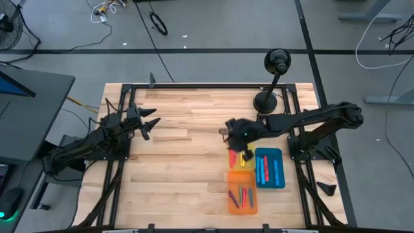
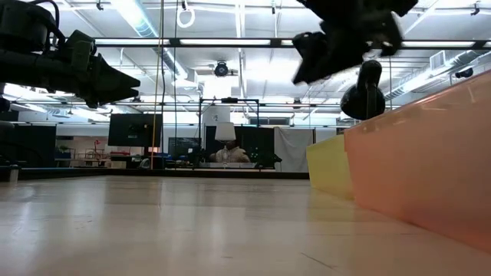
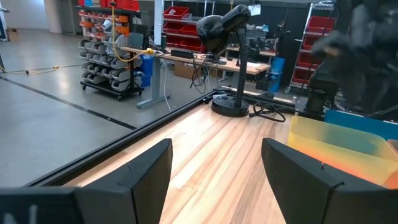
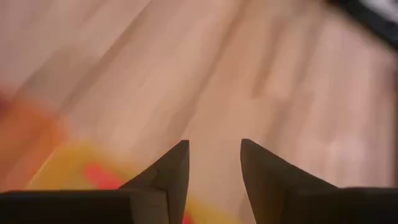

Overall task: Pick & Place Markers
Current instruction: Return to Home Position

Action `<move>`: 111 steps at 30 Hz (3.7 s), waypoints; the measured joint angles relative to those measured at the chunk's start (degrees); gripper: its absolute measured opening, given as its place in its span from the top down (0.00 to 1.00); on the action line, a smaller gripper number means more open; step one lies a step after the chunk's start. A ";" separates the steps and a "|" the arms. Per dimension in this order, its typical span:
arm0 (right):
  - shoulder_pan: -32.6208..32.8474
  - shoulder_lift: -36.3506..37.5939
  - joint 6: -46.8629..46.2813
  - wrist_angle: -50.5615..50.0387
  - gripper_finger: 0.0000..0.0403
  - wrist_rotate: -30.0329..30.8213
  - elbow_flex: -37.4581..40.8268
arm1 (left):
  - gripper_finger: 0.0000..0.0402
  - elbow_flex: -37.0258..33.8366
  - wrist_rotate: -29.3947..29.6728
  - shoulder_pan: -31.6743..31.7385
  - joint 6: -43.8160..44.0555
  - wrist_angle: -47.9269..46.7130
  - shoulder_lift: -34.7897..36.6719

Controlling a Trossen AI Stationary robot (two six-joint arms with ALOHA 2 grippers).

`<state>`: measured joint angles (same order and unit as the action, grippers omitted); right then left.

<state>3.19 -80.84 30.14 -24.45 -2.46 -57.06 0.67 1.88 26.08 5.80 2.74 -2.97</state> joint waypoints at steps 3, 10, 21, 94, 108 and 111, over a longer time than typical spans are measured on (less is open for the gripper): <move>-2.33 1.73 -6.66 8.24 0.64 0.17 0.76 | 0.37 0.00 0.00 -0.01 0.02 0.00 -0.01; -7.93 4.39 -25.75 40.11 0.64 7.95 10.63 | 0.37 0.00 0.01 0.01 0.00 0.00 0.01; -11.79 9.39 -33.74 69.00 0.64 12.73 27.94 | 0.37 0.00 -0.01 0.00 0.01 0.00 0.00; -9.20 80.85 -36.95 25.10 0.64 1.55 56.04 | 0.37 0.00 0.01 -0.01 0.00 0.00 -0.01; -9.19 80.59 -36.95 25.18 0.64 1.53 56.04 | 0.37 0.00 0.01 -0.01 0.00 0.00 -0.01; -9.19 80.59 -36.95 25.18 0.64 1.53 56.04 | 0.37 0.00 0.01 -0.01 0.00 0.00 -0.01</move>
<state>-6.00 -0.25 -6.81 0.73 -0.93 -1.02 0.67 1.89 26.06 5.81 2.74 -2.98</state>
